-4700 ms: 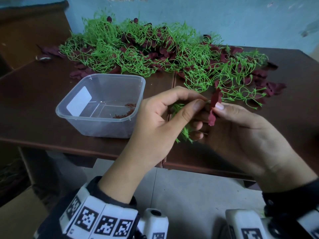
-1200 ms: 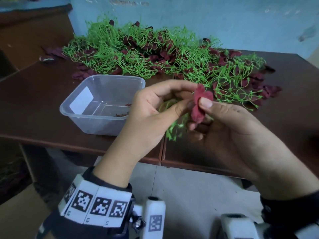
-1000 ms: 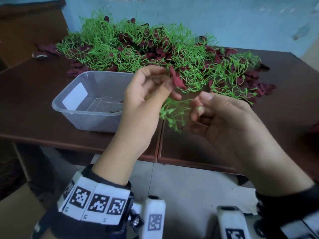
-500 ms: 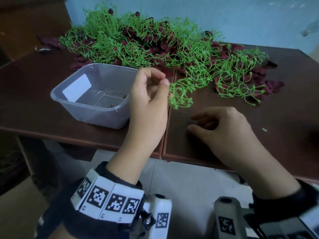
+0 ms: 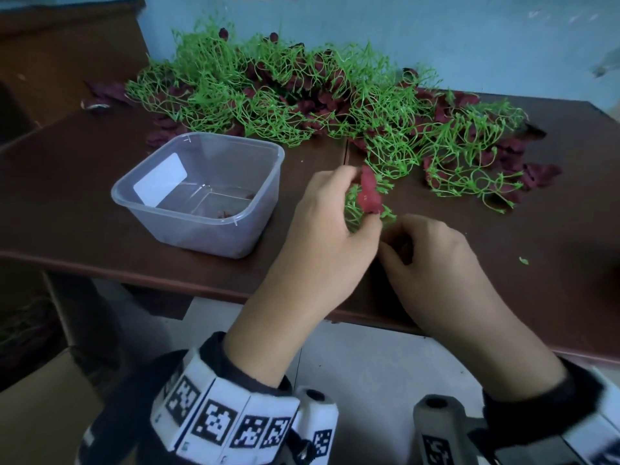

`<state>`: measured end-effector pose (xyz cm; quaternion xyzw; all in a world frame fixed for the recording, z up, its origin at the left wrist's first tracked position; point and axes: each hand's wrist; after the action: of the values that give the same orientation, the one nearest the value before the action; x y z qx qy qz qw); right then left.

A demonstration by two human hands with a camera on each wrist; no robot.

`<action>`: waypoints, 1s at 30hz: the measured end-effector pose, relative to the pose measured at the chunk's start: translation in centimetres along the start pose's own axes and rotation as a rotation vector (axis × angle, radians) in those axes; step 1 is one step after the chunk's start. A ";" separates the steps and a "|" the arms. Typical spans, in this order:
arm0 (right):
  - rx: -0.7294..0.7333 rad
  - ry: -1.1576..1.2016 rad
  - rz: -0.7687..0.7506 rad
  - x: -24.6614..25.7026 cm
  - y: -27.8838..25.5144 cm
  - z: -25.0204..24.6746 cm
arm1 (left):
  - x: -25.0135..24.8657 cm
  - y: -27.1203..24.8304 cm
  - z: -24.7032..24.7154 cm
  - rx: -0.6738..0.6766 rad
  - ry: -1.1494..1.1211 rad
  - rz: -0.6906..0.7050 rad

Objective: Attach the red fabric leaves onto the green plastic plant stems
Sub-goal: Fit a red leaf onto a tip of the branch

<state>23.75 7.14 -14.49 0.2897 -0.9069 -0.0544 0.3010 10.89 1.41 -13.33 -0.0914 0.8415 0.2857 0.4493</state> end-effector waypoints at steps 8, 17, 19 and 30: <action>-0.060 0.136 -0.015 0.8 -0.2 -1.1 | -3.2 0.3 -4.0 -0.176 0.175 0.065; -0.005 0.152 -0.045 1.5 -0.3 -0.7 | -1.4 1.0 -8.0 -0.333 0.653 -0.023; -0.002 0.162 -0.047 1.6 -0.3 -0.6 | -1.6 0.9 -8.6 -0.297 0.728 -0.148; 0.031 0.147 -0.036 1.7 -0.4 -0.8 | -0.6 1.2 -10.1 0.070 0.571 -0.467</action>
<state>23.29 5.94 -13.04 0.3141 -0.8776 -0.0242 0.3613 3.67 -3.37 -7.97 -0.3415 0.8987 0.1097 0.2522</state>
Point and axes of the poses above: each hand's wrist, its own y-axis towards the middle knuckle, its own z-axis out of the palm, x = y × z, and after that the axes turned 1 degree about -x, right-handed
